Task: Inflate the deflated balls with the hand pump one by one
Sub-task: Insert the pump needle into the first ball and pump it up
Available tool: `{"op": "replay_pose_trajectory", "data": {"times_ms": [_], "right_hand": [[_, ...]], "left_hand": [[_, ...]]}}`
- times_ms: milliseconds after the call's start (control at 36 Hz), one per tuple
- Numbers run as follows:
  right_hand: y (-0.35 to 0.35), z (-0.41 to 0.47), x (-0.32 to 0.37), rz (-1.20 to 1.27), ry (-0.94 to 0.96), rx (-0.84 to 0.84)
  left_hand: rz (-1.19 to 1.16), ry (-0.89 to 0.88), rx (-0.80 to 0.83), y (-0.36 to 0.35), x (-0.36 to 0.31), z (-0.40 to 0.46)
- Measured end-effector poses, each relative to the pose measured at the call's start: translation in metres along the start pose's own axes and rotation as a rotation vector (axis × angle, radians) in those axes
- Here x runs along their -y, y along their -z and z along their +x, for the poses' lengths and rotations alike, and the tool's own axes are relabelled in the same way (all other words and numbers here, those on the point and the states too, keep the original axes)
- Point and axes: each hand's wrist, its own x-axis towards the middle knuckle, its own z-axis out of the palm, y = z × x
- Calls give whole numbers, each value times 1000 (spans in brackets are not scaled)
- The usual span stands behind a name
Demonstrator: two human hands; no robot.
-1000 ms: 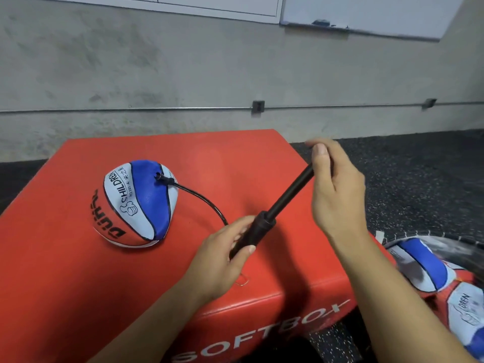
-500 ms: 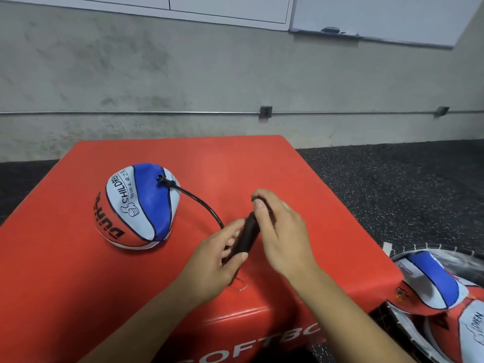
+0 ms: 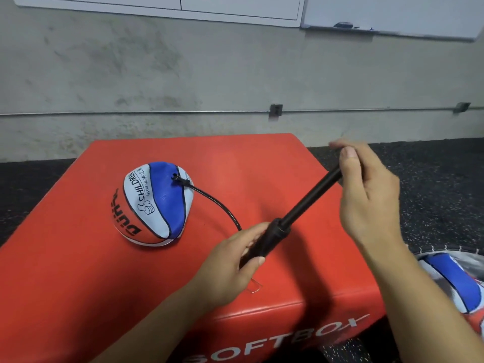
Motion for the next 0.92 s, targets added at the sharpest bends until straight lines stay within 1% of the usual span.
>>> {"op": "replay_pose_trajectory", "data": {"times_ms": [83,139,333,500,722,778,917], "right_hand": [[-7,-6,-4,6,-10,-26],[-18,-14,-4,1,-17,-4],[-53,-50,-8,-68,-39,203],[-63,-68,-16,-138,-42,327],[-49,-62,-10,-172,22,279],[-39,-51,-7,-154,37,215],[-6,-17,2,17,-4,-11]], "left_hand": [[17,5,-7,-1,1,-1],[24,0,-17,-2,1,-1],[43,4,-55,-2,6,-2],[57,12,-58,-2,7,0],[78,-12,-14,1,6,1],[84,-16,-1,2,4,0],[101,-22,19,1,1,0]]}}
